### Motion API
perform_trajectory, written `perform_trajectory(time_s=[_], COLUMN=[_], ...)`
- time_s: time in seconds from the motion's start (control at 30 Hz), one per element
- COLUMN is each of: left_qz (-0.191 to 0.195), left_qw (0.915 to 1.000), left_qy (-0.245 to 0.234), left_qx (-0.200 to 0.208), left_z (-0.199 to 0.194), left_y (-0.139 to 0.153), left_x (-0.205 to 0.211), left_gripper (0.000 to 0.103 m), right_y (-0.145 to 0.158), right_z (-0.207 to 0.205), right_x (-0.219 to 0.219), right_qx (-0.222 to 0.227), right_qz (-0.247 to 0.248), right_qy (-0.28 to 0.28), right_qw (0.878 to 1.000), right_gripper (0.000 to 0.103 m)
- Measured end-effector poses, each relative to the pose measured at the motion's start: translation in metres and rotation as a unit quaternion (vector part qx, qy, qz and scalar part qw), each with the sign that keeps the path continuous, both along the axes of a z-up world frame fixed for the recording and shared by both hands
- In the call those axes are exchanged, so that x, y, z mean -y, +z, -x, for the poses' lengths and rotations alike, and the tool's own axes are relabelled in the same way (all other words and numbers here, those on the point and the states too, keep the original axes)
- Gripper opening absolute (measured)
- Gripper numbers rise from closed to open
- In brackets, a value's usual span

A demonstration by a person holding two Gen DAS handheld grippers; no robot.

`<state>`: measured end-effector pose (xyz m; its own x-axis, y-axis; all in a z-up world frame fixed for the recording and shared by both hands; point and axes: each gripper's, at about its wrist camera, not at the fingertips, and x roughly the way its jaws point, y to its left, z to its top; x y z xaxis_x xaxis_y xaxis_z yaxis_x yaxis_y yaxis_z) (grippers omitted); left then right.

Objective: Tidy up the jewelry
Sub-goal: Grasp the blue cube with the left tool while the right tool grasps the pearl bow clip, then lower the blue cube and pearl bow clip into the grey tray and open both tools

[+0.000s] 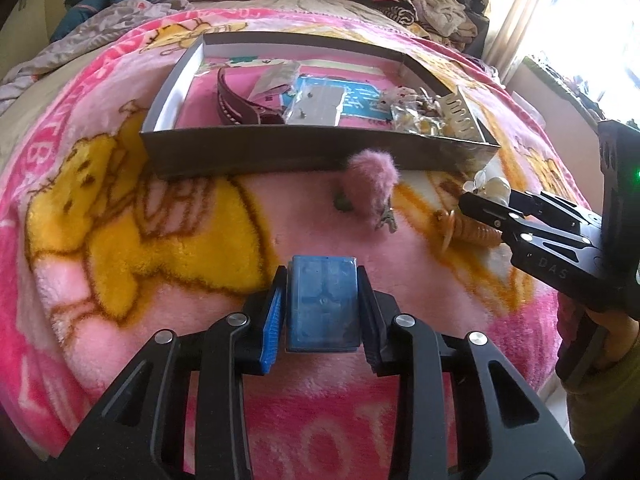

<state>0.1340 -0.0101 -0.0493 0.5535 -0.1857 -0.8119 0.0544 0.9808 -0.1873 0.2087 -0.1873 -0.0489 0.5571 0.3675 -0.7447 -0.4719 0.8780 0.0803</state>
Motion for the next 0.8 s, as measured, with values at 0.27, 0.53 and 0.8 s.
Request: perform_trajectory(time_s=[0.27, 0.53, 0.8], left_qz=[0.004, 0.011, 0.02], left_qw=[0.9999, 0.9994, 0.9987], left_qy=[-0.006, 0.0, 0.018], left_qx=[0.015, 0.032, 0.044], left_z=[0.003, 0.007, 0.01], left_y=[0.012, 0.024, 0.034], left_x=[0.003, -0.007, -0.026], left_gripper=[0.025, 0.025, 0.025], right_y=[0.013, 0.03, 0.047], right_z=[0.008, 0.017, 0.021], right_x=[0.011, 0.009, -0.012], right_qx=[0.01, 0.027, 0.043], right_qz=[-0.007, -0.01, -0.012], right_qy=[-0.009, -0.006, 0.015], right_qw=[1.0, 1.0, 0.999], right_gripper=[0.041, 0.041, 0.041])
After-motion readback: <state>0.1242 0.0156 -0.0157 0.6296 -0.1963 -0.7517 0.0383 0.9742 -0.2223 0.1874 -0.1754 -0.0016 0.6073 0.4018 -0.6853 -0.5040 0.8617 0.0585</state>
